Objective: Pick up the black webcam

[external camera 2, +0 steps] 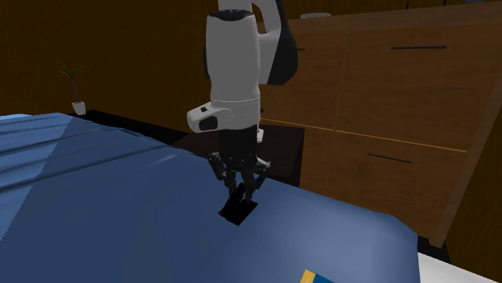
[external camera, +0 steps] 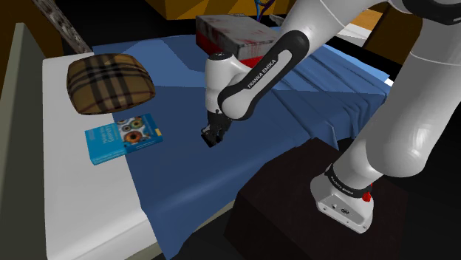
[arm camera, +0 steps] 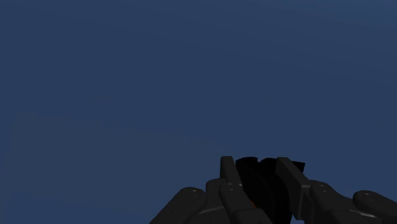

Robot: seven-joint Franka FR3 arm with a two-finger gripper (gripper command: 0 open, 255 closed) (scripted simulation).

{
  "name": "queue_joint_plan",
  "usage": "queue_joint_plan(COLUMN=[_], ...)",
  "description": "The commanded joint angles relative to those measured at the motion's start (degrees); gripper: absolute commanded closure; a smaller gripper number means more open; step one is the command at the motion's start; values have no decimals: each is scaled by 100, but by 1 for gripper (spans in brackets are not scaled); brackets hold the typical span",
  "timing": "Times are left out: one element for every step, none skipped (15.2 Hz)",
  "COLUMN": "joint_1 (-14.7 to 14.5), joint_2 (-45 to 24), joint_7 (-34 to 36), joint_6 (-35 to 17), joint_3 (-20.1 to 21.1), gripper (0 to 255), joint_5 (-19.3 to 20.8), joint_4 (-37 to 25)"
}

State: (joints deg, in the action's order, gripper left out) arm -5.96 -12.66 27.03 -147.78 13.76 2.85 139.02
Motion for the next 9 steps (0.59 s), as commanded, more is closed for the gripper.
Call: queue_joint_plan(joint_1=[0,-6,4,13,21,29,35,41,46], joint_2=[-5,-10,68,144,219,294,368,441,513], joint_7=[-1,8,-15,-37,-59,-80,-101,-122,-141], joint_6=[0,-2,72,146,221,296,372,448,525], joint_3=[0,2,17,32,45,56,67,76,85], gripper=[255,255,255,255,255,255,255,255,255], joint_5=[0,2,-33,-66,-99,-131,-163,-193,-223], joint_4=[3,0,2,1,0,-3,-7,-13,-20])
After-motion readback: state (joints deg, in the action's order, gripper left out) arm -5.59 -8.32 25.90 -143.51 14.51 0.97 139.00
